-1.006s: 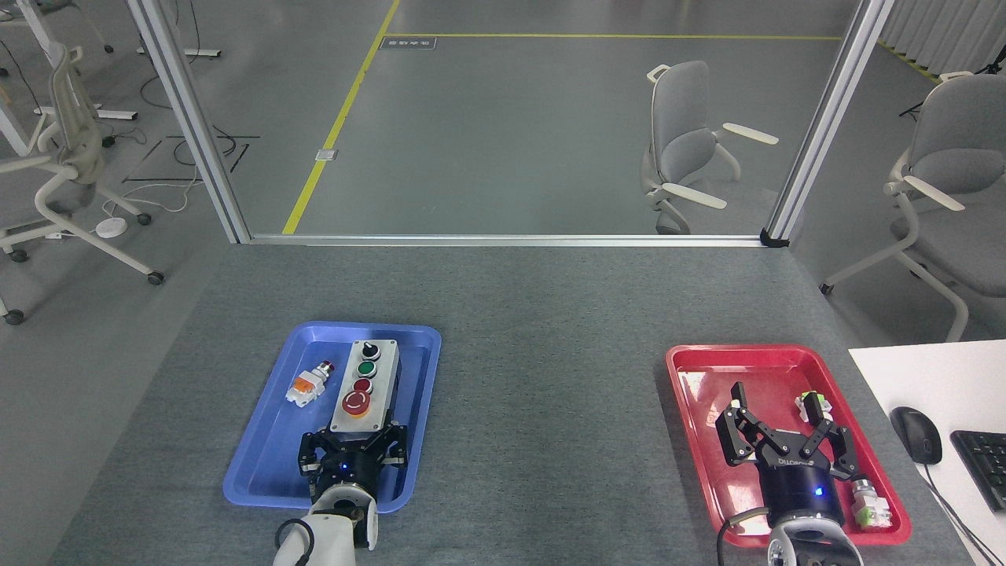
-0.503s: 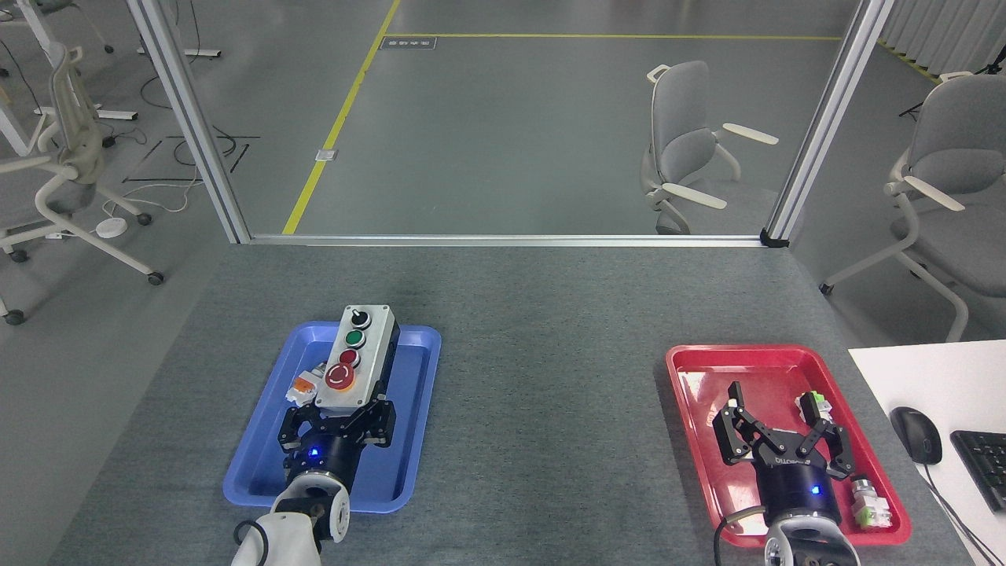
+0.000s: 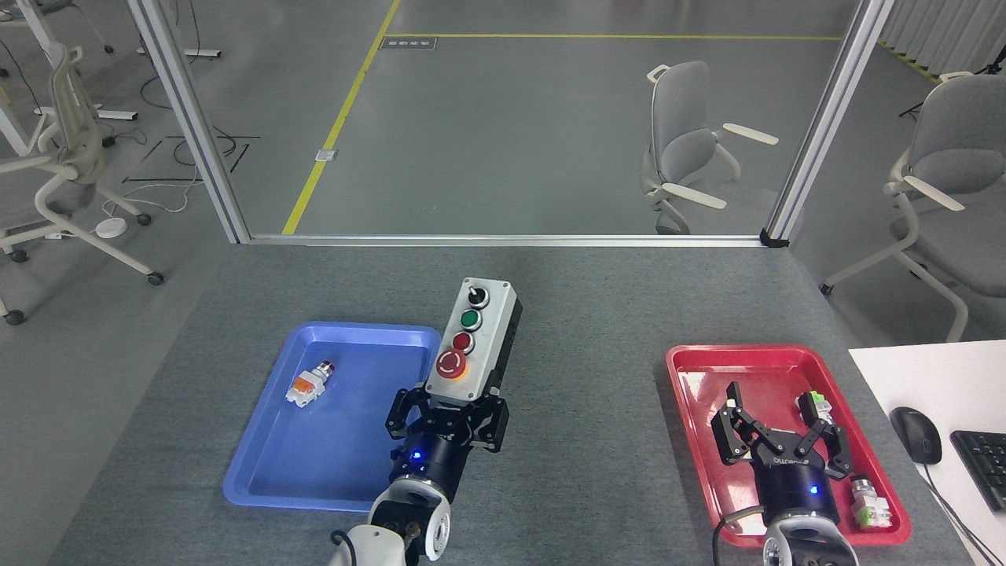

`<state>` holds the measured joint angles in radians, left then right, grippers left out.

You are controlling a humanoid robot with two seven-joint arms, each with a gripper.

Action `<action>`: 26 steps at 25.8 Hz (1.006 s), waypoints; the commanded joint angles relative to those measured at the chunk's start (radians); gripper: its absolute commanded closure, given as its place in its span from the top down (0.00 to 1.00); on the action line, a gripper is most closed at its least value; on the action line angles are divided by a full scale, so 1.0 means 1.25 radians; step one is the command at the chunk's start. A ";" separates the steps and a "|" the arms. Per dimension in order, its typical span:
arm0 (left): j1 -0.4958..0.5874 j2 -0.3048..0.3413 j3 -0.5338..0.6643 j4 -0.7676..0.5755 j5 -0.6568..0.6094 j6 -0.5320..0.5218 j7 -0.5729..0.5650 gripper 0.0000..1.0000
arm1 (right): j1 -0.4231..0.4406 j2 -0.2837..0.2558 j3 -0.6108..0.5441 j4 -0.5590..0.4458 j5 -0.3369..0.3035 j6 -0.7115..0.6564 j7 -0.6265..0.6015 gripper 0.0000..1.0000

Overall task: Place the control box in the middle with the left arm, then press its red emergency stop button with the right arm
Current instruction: 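Lift the control box with the left gripper and carry it toward the table middle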

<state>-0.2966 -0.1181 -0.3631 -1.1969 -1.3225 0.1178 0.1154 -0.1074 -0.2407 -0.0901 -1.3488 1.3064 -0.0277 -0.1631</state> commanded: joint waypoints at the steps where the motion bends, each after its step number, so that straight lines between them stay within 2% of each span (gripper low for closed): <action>1: -0.047 -0.013 -0.092 0.101 0.008 0.055 -0.002 0.00 | 0.000 0.001 0.001 0.000 -0.001 0.000 0.000 0.98; 4: -0.072 -0.015 -0.152 0.157 0.009 0.071 -0.002 0.00 | 0.000 0.001 0.001 0.000 0.000 0.000 0.000 0.98; 14: -0.087 -0.016 -0.360 0.238 0.010 0.080 -0.017 0.00 | 0.000 0.000 0.002 -0.001 0.000 0.000 -0.001 0.98; 23: -0.094 -0.016 -0.387 0.254 0.010 0.073 -0.037 0.00 | -0.012 0.000 0.002 -0.006 -0.001 0.000 0.000 0.98; 24: -0.095 -0.016 -0.387 0.254 0.010 0.073 -0.049 0.02 | -0.012 -0.003 0.001 -0.006 -0.001 0.000 0.000 0.98; 26: -0.095 -0.016 -0.387 0.253 0.010 0.078 -0.069 0.26 | -0.015 -0.004 0.000 -0.006 -0.001 0.000 0.000 0.98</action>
<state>-0.4131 -0.1388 -0.8459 -0.8806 -1.3105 0.2091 0.0583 -0.1223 -0.2425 -0.0888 -1.3563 1.3058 -0.0268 -0.1623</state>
